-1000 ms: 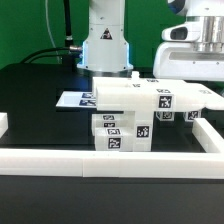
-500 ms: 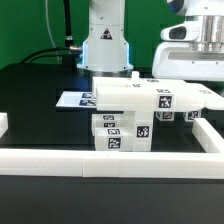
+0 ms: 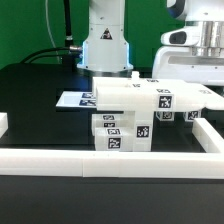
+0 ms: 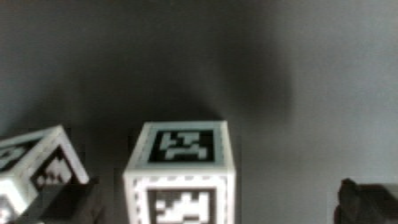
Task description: Assemble chair
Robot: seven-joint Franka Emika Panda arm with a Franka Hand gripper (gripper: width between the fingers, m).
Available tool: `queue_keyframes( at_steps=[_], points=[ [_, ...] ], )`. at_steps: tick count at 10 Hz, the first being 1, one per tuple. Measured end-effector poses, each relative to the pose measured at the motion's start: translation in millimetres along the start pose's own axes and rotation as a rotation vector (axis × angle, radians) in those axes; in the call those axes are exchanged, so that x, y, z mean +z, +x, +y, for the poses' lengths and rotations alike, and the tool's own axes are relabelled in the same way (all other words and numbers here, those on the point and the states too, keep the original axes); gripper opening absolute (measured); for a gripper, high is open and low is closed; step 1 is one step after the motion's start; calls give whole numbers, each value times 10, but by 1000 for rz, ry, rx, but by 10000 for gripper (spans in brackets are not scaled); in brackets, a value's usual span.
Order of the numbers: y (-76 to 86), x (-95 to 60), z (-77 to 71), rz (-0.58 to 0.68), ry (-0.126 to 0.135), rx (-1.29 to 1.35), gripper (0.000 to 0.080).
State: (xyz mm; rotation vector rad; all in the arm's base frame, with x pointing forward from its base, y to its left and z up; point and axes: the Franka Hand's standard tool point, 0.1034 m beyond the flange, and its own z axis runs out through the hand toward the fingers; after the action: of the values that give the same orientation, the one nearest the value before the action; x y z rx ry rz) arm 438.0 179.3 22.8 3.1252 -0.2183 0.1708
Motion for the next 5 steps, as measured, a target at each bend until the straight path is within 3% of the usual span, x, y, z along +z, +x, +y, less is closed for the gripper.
queue_keyframes(
  at_steps=[5],
  points=[
    [-65, 71, -19, -4, -7, -11, 649]
  ],
)
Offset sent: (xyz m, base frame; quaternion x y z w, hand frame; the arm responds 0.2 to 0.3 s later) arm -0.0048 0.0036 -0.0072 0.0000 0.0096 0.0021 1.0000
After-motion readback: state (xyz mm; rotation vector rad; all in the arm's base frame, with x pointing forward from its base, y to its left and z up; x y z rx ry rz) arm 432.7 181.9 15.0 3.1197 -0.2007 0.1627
